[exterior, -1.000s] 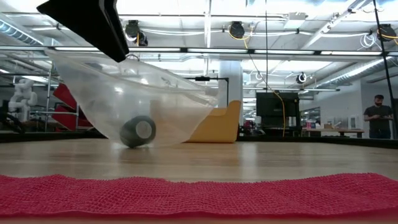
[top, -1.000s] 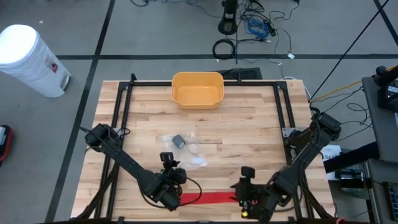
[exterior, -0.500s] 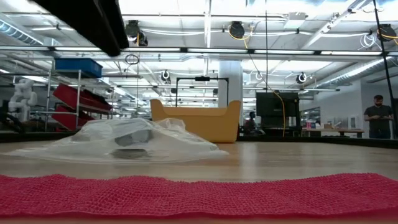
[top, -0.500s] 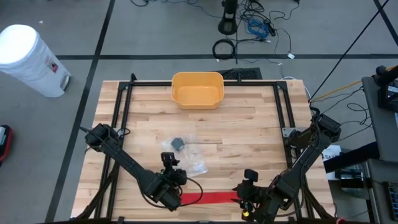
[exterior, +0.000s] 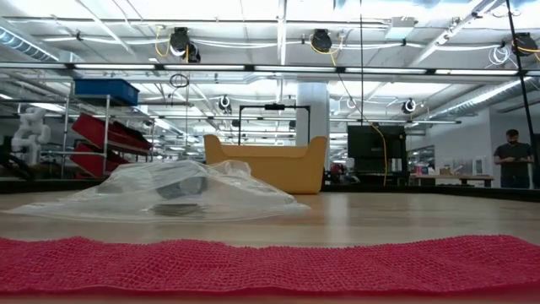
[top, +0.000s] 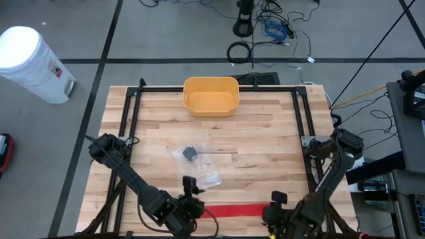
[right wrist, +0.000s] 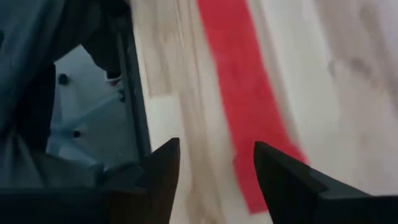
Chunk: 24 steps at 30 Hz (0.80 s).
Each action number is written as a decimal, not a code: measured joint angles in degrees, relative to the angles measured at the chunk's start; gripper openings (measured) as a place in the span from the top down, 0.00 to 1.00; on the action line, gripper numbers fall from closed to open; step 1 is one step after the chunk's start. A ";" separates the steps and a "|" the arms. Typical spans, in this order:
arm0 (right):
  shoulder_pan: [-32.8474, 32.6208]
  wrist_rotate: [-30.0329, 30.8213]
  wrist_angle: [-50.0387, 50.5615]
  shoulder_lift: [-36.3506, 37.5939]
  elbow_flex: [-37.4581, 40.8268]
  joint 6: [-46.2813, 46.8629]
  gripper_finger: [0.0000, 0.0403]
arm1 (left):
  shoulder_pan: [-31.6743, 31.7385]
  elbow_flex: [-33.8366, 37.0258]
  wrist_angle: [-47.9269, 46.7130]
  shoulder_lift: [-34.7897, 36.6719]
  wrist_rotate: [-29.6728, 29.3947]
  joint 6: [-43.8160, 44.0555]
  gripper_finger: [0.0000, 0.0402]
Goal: Roll bandage
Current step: Roll the red bandage
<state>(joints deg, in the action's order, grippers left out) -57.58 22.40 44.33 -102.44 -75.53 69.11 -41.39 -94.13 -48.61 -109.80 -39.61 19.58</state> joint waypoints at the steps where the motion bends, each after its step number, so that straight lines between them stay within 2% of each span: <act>1: -0.90 -0.28 0.16 -0.51 0.00 1.73 0.50 | 0.01 0.00 1.61 0.00 0.19 -1.47 0.43; 7: -5.58 -0.19 0.09 -1.93 0.00 12.57 0.40 | 0.00 0.00 5.67 0.00 0.67 -3.94 0.43; 11: -7.37 2.06 0.70 -2.07 0.00 17.15 0.39 | -0.01 0.00 5.65 0.00 0.84 -3.89 0.43; 18: -7.79 2.43 2.50 -2.07 0.00 15.60 0.46 | -0.08 0.00 5.60 -0.02 0.84 -2.40 0.43; 24: -7.78 -3.88 2.72 -2.07 0.00 11.99 0.49 | -0.31 0.00 5.52 -0.04 0.86 -1.89 0.43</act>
<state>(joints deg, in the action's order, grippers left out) -65.36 18.52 47.05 -104.51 -75.53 81.10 -41.69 -94.13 -43.09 -109.84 -38.74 17.69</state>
